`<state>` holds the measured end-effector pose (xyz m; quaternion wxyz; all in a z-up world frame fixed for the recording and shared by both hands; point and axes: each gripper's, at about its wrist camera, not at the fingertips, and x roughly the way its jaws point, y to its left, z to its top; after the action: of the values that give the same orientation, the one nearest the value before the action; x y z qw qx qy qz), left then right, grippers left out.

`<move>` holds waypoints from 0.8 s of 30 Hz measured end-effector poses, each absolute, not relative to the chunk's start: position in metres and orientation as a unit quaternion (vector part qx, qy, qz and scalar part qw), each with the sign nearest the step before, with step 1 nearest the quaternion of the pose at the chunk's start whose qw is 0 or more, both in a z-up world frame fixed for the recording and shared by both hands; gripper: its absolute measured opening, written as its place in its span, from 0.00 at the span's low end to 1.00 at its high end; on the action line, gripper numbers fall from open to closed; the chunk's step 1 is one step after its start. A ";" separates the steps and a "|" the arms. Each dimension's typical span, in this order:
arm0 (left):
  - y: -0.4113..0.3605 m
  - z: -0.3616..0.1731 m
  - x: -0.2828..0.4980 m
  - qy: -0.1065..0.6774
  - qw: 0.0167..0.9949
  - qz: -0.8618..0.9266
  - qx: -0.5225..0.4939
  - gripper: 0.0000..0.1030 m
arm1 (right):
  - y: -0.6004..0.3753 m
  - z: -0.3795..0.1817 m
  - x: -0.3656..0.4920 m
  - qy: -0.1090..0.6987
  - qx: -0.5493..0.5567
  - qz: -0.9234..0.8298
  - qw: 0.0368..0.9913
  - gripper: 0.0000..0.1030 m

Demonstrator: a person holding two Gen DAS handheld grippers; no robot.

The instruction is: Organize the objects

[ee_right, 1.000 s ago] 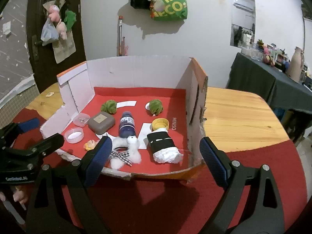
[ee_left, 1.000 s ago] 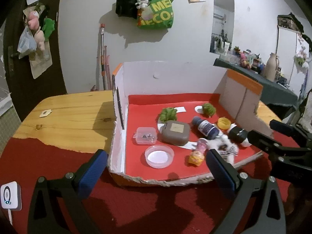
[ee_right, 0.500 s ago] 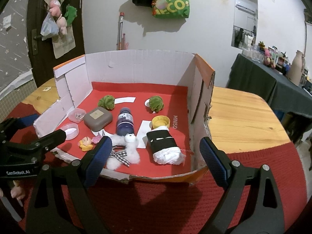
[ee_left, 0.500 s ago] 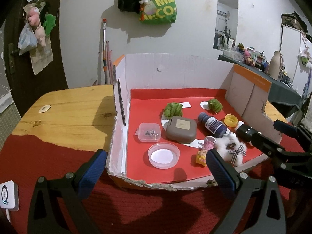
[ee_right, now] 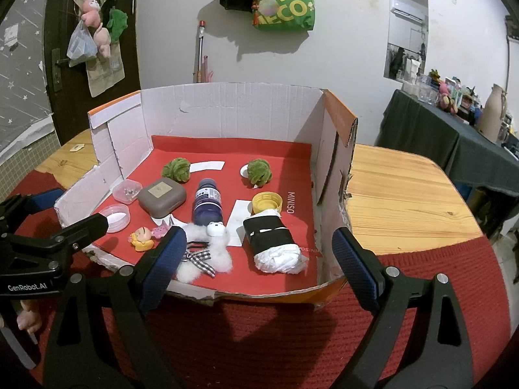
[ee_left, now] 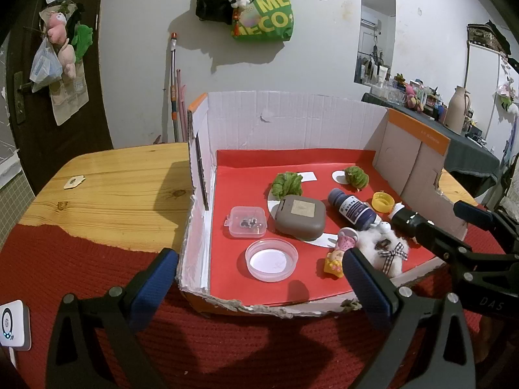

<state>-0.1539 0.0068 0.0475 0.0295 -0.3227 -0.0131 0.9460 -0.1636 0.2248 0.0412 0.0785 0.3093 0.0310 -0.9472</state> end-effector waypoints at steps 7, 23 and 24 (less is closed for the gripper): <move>0.001 0.050 -0.154 -0.034 0.039 0.946 -0.319 1.00 | 0.225 0.041 -0.164 0.030 0.309 -0.947 0.079 0.90; 0.002 0.050 -0.154 -0.036 0.041 0.946 -0.318 1.00 | 0.225 0.041 -0.164 0.031 0.309 -0.947 0.078 0.90; 0.001 0.050 -0.153 -0.036 0.041 0.946 -0.318 1.00 | 0.225 0.041 -0.164 0.031 0.309 -0.947 0.078 0.90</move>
<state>-0.1534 0.0011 0.0504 0.0414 -0.3182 -0.0359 0.9464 -0.1639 0.2254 0.0409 0.0781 0.3091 0.0309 -0.9473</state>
